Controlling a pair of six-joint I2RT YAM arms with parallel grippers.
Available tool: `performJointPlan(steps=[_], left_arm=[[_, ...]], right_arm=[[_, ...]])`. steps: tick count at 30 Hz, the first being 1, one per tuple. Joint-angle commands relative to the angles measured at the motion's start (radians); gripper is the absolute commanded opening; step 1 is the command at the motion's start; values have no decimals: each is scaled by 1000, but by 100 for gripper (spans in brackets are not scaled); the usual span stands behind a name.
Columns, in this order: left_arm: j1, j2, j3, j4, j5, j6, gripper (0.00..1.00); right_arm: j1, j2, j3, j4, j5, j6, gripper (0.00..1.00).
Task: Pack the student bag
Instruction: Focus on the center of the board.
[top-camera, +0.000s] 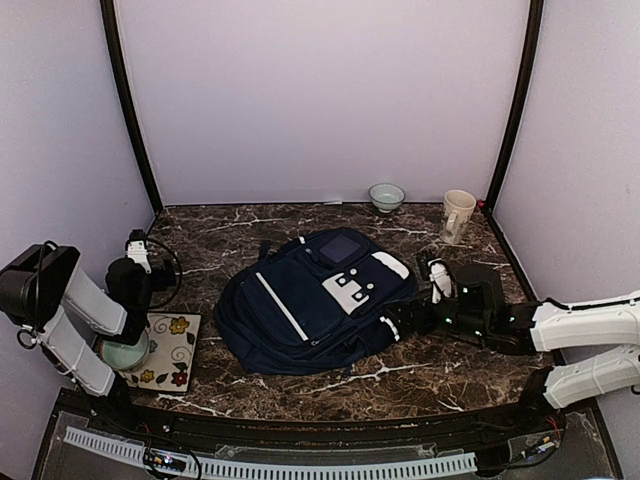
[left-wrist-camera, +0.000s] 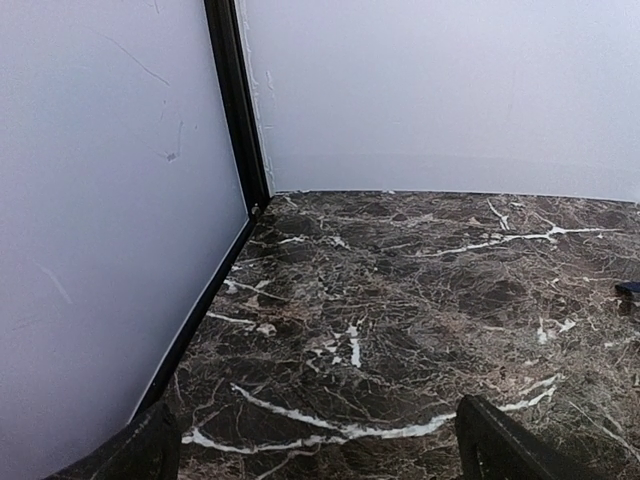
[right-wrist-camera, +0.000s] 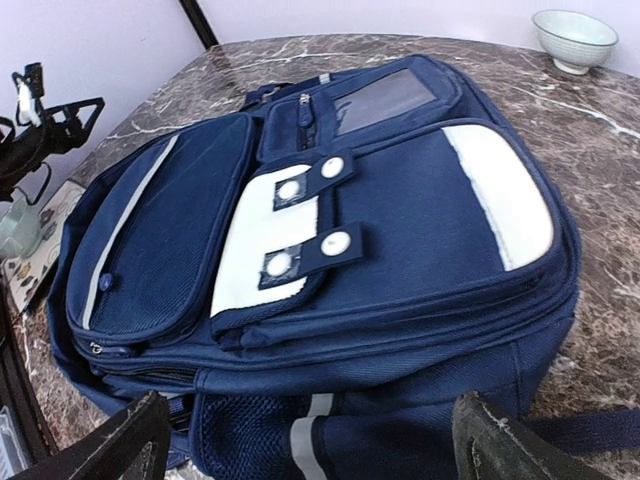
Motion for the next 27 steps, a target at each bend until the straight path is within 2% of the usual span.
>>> performJointPlan(steps=[1, 3, 5, 11, 15, 17, 19, 23, 25, 27], left_arm=[[2, 1, -14, 72, 15, 9, 99], [3, -11, -8, 38, 13, -7, 98], [2, 2, -14, 73, 17, 6, 98], [2, -3, -12, 64, 17, 1, 98], [2, -1, -12, 64, 17, 1, 99], [2, -2, -12, 64, 18, 1, 98], [3, -1, -11, 64, 17, 1, 98], [2, -2, -12, 64, 17, 1, 99], [3, -1, -12, 64, 17, 1, 98], [2, -2, -12, 64, 17, 1, 98]], right_arm=[[-8, -38, 51, -83, 193, 43, 100], [-8, -57, 83, -143, 293, 45, 100], [-9, -78, 105, -173, 417, 37, 100], [-21, -73, 186, -236, 672, -31, 100], [-71, -74, 191, -215, 831, -140, 99], [-110, -98, 145, -130, 855, -200, 100], [-149, -138, 55, 25, 869, -272, 100], [-262, -217, -203, 492, 864, -441, 100], [-372, -222, -302, 641, 760, -433, 100], [-479, -204, -374, 765, 577, -430, 100]])
